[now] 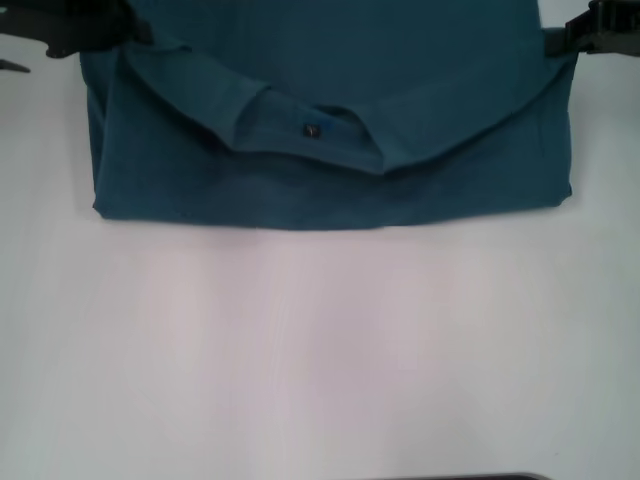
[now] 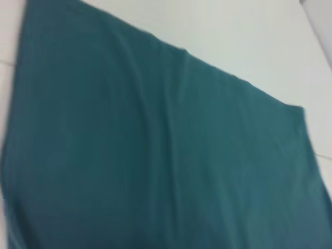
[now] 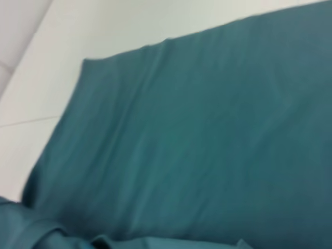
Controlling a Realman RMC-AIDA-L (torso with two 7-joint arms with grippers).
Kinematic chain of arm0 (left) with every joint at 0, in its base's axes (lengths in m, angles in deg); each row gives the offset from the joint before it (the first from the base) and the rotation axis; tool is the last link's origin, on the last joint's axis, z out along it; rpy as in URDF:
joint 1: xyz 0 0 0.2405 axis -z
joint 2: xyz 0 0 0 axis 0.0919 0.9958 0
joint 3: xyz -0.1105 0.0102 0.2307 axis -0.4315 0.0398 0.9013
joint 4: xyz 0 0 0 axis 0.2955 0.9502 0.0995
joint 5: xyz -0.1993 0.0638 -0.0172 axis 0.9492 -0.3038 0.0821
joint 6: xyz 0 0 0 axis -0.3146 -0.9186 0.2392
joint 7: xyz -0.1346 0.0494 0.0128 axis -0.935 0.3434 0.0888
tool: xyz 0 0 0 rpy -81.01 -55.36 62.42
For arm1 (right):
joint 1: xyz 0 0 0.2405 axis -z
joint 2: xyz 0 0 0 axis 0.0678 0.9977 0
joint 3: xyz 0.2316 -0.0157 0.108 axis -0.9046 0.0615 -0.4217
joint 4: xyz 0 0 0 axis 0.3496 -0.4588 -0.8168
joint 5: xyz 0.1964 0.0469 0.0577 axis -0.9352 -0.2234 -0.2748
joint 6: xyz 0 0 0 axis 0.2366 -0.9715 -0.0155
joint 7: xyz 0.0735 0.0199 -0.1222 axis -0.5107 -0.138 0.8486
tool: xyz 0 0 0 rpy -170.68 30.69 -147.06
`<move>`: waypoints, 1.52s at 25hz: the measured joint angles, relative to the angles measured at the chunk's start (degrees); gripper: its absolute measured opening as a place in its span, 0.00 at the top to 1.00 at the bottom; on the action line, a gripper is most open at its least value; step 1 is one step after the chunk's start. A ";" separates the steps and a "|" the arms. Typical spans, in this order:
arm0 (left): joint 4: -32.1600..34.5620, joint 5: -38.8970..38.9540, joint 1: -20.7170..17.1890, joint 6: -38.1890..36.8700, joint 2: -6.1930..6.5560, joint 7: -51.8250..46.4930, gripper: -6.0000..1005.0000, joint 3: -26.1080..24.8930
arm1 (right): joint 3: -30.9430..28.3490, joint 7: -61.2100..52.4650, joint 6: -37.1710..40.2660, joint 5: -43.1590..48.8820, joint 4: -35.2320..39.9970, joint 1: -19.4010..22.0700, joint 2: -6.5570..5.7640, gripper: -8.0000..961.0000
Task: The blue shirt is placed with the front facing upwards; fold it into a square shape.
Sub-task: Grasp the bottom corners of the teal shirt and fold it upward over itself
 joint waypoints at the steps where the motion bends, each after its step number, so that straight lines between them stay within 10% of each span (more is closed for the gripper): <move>1: 0.32 0.00 0.04 1.89 -0.19 -0.11 0.96 0.93 | 0.56 -0.01 -1.46 0.05 -0.02 0.14 0.19 0.94; 38: 4.27 -0.28 1.60 23.97 -2.07 1.50 0.95 15.28 | 15.78 -1.81 -29.66 10.45 -6.14 -3.64 4.37 0.89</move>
